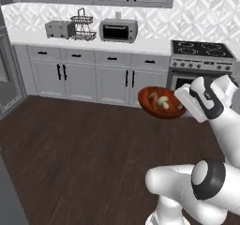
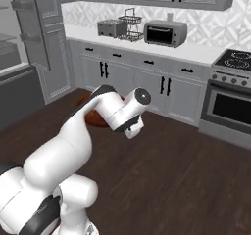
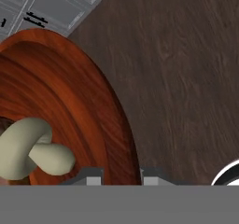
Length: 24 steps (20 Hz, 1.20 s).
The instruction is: Pick the chicken drumstick and mushroom from their plates and place them in the bowl. Then put the bowl in the fridge.
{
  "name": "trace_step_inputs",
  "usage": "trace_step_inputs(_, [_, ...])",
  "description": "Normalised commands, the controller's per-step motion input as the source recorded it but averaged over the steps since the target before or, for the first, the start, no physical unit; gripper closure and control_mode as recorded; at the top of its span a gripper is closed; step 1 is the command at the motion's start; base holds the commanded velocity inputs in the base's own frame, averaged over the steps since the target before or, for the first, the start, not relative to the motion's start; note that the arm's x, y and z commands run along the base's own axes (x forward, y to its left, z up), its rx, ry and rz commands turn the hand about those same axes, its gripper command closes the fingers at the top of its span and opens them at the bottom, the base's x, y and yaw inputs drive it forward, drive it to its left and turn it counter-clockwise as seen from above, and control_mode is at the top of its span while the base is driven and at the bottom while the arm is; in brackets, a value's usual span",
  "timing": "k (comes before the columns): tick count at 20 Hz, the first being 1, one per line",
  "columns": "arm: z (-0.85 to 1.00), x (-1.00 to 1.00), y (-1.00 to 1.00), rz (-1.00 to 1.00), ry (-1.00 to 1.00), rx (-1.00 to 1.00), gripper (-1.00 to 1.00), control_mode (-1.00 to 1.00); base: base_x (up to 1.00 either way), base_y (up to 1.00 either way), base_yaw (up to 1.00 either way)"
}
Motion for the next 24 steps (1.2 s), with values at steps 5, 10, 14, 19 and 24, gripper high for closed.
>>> trace_step_inputs(5, [0.00, 0.00, 0.00, 0.00, 0.00, 0.00, 1.00, 1.00, 1.00, 0.00, 0.36])
trace_step_inputs(10, [0.00, 0.00, 0.00, 0.00, 0.00, 0.00, 1.00, 1.00, 1.00, 0.00, 0.42])
trace_step_inputs(14, [0.00, 0.00, 0.00, 0.00, 0.00, 0.00, 1.00, 1.00, 1.00, 0.00, 0.45])
trace_step_inputs(19, [0.00, 0.00, 0.00, 0.00, 0.00, 0.00, 1.00, 1.00, 1.00, 0.00, 0.45])
trace_step_inputs(24, [0.00, 0.00, 0.00, 0.00, 0.00, 0.00, 1.00, 1.00, 1.00, 0.00, 0.51])
